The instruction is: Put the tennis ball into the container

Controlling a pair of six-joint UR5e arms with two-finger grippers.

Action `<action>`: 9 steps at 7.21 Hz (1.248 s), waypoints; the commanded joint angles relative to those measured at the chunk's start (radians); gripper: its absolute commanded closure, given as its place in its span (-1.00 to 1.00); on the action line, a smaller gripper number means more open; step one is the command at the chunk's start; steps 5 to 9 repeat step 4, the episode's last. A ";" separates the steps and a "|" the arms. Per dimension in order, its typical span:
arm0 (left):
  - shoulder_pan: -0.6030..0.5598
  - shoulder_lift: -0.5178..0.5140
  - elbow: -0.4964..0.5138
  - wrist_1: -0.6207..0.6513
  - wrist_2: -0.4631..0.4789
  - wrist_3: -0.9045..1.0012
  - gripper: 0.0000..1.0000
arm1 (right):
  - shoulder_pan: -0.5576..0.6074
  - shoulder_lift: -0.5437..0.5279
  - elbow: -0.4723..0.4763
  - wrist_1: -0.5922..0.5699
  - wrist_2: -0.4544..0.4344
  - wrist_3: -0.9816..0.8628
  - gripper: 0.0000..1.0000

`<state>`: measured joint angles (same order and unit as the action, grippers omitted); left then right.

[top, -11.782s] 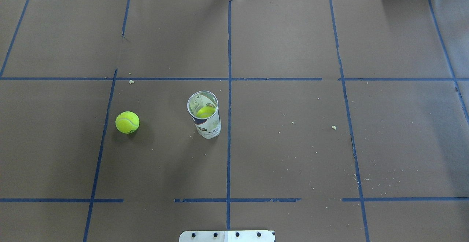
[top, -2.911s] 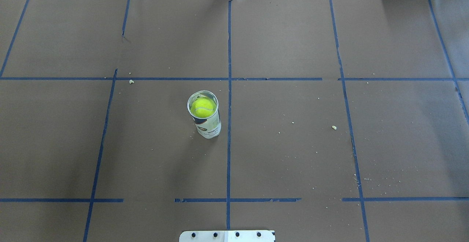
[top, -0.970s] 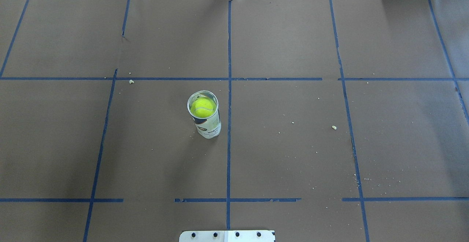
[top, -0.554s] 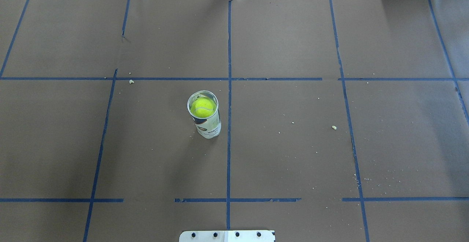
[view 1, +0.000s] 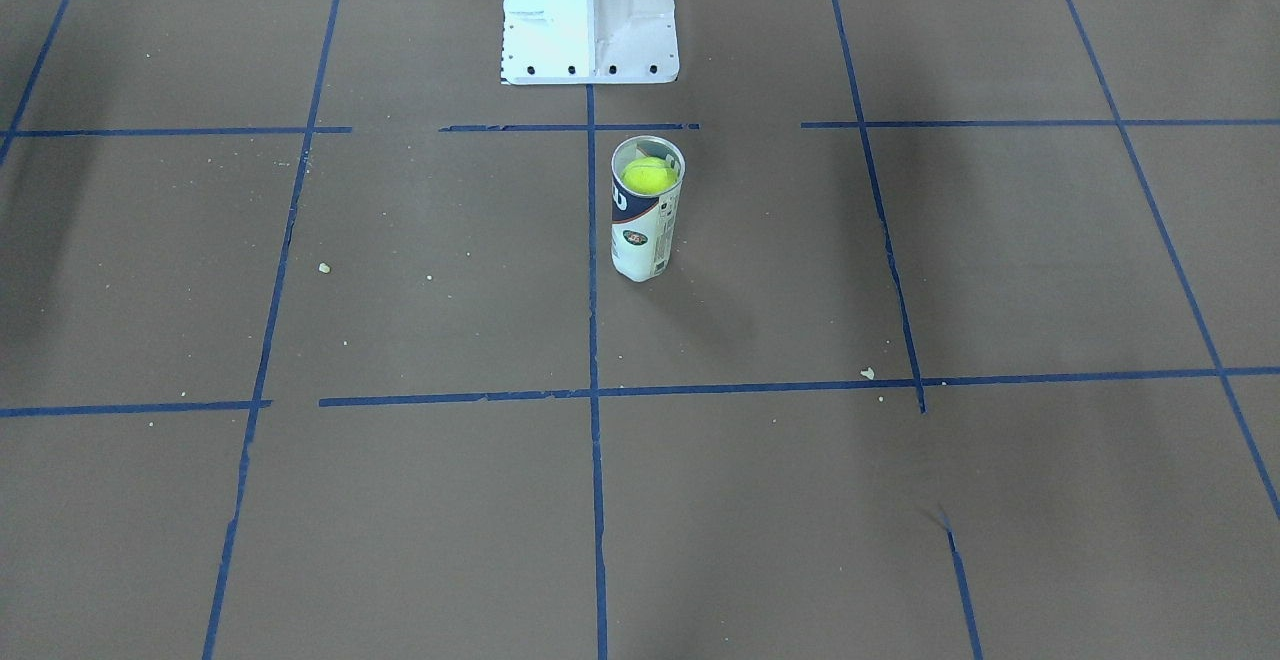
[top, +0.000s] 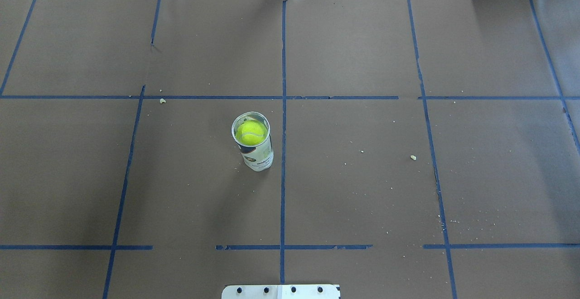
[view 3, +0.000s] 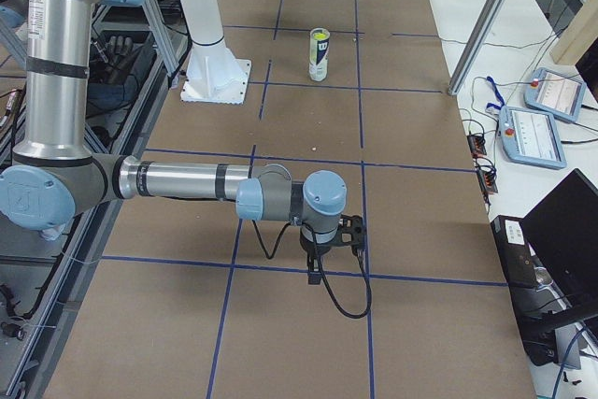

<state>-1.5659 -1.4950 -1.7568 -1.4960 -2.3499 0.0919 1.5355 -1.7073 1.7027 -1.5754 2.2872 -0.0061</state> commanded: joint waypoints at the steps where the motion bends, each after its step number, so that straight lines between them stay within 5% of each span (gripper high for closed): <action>1: 0.001 -0.001 -0.001 0.000 0.000 0.000 -1.00 | 0.000 0.000 0.000 0.000 0.000 0.000 -1.00; 9: 0.001 -0.001 -0.004 0.000 -0.002 0.000 -1.00 | 0.000 0.000 0.000 0.000 0.000 0.000 -1.00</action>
